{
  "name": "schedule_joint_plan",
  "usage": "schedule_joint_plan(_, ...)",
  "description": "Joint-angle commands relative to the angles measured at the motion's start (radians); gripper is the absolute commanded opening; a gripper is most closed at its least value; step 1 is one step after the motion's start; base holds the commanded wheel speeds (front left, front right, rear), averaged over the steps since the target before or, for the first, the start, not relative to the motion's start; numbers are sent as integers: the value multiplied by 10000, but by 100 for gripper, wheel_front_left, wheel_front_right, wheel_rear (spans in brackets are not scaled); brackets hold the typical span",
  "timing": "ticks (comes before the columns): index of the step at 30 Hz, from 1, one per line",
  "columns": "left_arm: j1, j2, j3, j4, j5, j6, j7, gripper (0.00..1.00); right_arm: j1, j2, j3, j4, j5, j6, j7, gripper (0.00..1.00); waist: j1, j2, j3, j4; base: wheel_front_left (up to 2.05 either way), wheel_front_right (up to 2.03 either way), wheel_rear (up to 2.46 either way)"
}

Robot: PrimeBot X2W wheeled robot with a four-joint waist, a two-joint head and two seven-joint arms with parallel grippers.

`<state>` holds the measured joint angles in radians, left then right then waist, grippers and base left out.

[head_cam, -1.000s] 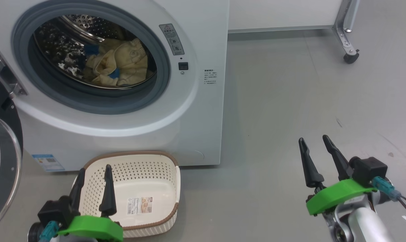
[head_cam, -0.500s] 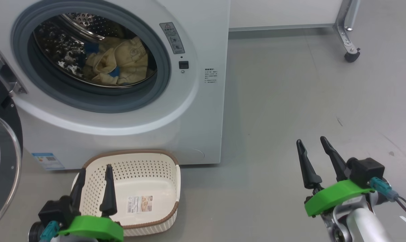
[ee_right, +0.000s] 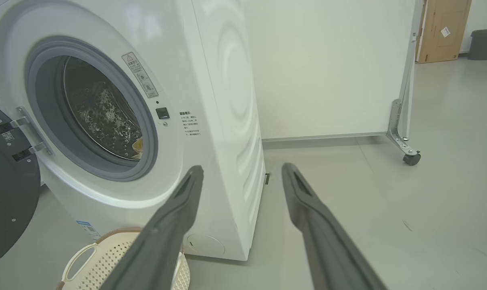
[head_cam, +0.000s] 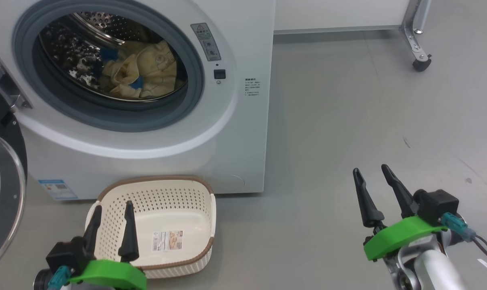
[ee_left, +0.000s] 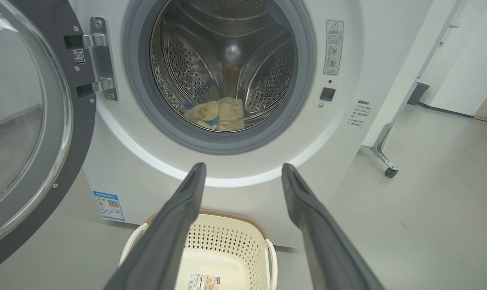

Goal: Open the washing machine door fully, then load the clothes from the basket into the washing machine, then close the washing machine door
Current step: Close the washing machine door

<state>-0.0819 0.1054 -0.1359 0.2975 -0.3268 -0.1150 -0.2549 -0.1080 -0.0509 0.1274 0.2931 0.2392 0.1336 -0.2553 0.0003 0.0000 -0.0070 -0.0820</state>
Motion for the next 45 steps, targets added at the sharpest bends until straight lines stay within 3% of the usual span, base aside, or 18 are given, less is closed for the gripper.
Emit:
schedule_joint_plan(1,-413,63,389,-255,43,-13,-68,100,-289,-34,207,-288,-5,-29,-65,100,-3,0,5,-6,-166,150,15)
schedule_joint_plan(19,-403,-24,686,-765,-33,-91,-68,100,-323,-17,256,-206,50,-29,-65,100,-3,0,75,16,-188,180,8)
schedule_joint_plan(45,-342,-36,692,-698,193,-148,-68,100,-345,-1,208,-163,47,-29,-65,100,-3,0,114,-9,-11,11,0)
